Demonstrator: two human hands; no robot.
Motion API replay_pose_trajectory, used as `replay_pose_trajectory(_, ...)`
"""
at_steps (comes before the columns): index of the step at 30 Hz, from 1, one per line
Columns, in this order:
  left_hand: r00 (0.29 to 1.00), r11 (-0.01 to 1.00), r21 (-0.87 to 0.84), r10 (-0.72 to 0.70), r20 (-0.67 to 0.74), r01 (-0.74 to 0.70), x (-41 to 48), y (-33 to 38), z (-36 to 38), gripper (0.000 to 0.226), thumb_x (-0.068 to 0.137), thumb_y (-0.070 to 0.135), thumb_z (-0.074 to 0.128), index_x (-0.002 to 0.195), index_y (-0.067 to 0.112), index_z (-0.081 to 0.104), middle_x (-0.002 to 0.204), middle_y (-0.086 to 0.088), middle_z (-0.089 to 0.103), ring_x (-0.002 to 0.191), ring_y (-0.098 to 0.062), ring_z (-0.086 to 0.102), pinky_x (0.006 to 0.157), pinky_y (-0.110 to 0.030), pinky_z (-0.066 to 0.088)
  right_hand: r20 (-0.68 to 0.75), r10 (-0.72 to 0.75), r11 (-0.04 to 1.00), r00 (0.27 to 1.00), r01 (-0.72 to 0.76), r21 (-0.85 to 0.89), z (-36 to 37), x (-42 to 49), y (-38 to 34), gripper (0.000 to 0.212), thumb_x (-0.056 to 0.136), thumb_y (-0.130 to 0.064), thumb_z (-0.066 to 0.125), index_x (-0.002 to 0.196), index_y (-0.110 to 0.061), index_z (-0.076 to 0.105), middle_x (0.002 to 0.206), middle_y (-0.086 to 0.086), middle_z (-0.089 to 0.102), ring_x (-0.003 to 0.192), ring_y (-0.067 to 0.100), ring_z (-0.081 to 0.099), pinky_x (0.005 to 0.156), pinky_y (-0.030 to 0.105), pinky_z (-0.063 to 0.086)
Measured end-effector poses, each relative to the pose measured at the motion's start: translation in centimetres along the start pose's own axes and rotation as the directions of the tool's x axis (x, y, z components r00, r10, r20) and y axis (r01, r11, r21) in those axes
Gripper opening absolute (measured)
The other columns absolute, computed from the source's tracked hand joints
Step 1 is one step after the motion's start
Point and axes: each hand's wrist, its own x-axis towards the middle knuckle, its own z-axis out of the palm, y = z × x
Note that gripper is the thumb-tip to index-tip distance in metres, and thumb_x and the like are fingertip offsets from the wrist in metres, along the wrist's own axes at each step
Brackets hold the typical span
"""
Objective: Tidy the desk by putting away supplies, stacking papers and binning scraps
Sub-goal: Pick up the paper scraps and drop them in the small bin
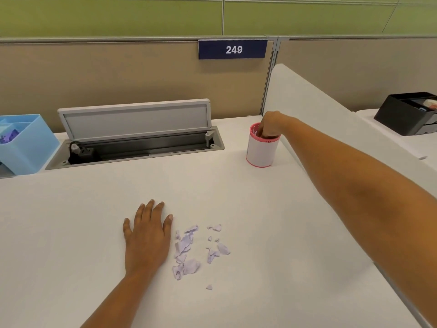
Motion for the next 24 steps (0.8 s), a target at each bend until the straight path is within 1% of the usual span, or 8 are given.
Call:
replay_pose_trajectory(4, 1.0, 1.0, 0.002, -0.005, 0.001, 0.005, 0.0, 0.0, 0.0, 0.046, 0.098, 0.037, 0.031, 0.141, 0.021, 0.036, 0.152, 0.002, 0.028, 0.143, -0.017, 0.019, 0.115, -0.045, 0.009, -0.012, 0.012, 0.998, 1.0, -0.013, -0.057, 1.0, 0.6, -0.5, 0.031, 0.097, -0.013, 0.041, 0.123, 0.001, 0.051, 0.119, 0.015, 0.057, 0.1, 0.027, 0.054, 0.086, 0.03, 0.045)
replay_pose_trajectory(7, 1.0, 1.0, 0.01, -0.003, -0.005, 0.003, 0.0, 0.0, 0.0, 0.046, 0.098, 0.036, 0.031, 0.141, 0.021, 0.036, 0.152, 0.002, 0.028, 0.143, -0.017, 0.02, 0.114, -0.045, 0.01, -0.058, 0.0, 0.996, 0.998, -0.005, -0.089, 0.1, 0.9, -0.4, 0.031, 0.097, -0.016, 0.045, 0.119, 0.003, 0.054, 0.113, 0.017, 0.058, 0.098, 0.028, 0.055, 0.08, 0.03, 0.044)
replay_pose_trajectory(11, 1.0, 1.0, 0.007, -0.007, -0.005, 0.007, 0.0, 0.1, -0.1, 0.046, 0.098, 0.037, 0.031, 0.141, 0.021, 0.036, 0.152, 0.002, 0.028, 0.143, -0.016, 0.019, 0.115, -0.046, 0.009, -0.174, 0.009, 1.0, 0.985, -0.013, -0.02, -1.1, 0.9, -0.3, 0.031, 0.096, -0.018, 0.048, 0.116, 0.004, 0.056, 0.121, 0.018, 0.057, 0.111, 0.032, 0.055, 0.08, 0.033, 0.045)
replay_pose_trajectory(13, 1.0, 1.0, 0.011, -0.007, -0.003, 0.007, -0.1, 0.1, -0.1, 0.046, 0.098, 0.037, 0.03, 0.141, 0.022, 0.034, 0.153, 0.003, 0.027, 0.143, -0.016, 0.018, 0.115, -0.045, 0.009, -0.14, -0.027, 1.0, 0.99, 0.029, 0.009, -0.8, 0.4, -0.6, 0.031, 0.097, -0.016, 0.044, 0.12, 0.0, 0.057, 0.123, 0.017, 0.056, 0.11, 0.031, 0.055, 0.078, 0.031, 0.044)
replay_pose_trajectory(17, 1.0, 1.0, 0.009, -0.009, -0.007, 0.009, -0.1, 0.1, -0.1, 0.046, 0.098, 0.037, 0.03, 0.141, 0.021, 0.035, 0.153, 0.002, 0.027, 0.143, -0.017, 0.018, 0.115, -0.046, 0.009, -0.097, 0.0, 0.987, 0.995, 0.016, 0.159, 0.6, 0.1, -0.8, 0.03, 0.096, -0.013, 0.044, 0.12, -0.001, 0.057, 0.12, 0.017, 0.059, 0.096, 0.028, 0.057, 0.071, 0.028, 0.044)
replay_pose_trajectory(20, 1.0, 1.0, 0.023, -0.01, 0.005, 0.01, -0.1, 0.2, -0.2, 0.046, 0.099, 0.038, 0.028, 0.142, 0.023, 0.031, 0.154, 0.003, 0.024, 0.143, -0.016, 0.016, 0.115, -0.045, 0.008, -0.284, 0.089, 0.918, 0.955, 0.032, 0.396, 0.3, -0.3, -0.5, 0.029, 0.091, -0.005, 0.045, 0.111, -0.001, 0.064, 0.116, 0.016, 0.062, 0.103, 0.031, 0.059, 0.084, 0.033, 0.049)
replay_pose_trajectory(22, 1.0, 1.0, 0.024, -0.01, 0.011, 0.009, 0.0, 0.2, -0.3, 0.047, 0.099, 0.038, 0.026, 0.143, 0.023, 0.03, 0.154, 0.003, 0.022, 0.143, -0.015, 0.014, 0.116, -0.045, 0.007, -0.425, 0.16, 0.817, 0.891, 0.122, 0.564, 0.3, -2.2, -0.7, 0.032, 0.085, 0.005, 0.041, 0.1, 0.002, 0.069, 0.104, 0.016, 0.066, 0.091, 0.028, 0.06, 0.082, 0.031, 0.049)
replay_pose_trajectory(24, 1.0, 1.0, 0.03, -0.008, 0.015, 0.008, -0.1, 0.2, -0.4, 0.047, 0.099, 0.038, 0.026, 0.143, 0.022, 0.029, 0.154, 0.003, 0.022, 0.143, -0.016, 0.014, 0.116, -0.045, 0.007, -0.496, 0.138, 0.76, 0.857, 0.23, 0.608, 1.3, -5.0, -1.7, 0.035, 0.078, 0.008, 0.038, 0.088, 0.0, 0.072, 0.089, 0.017, 0.068, 0.077, 0.024, 0.057, 0.074, 0.028, 0.048)
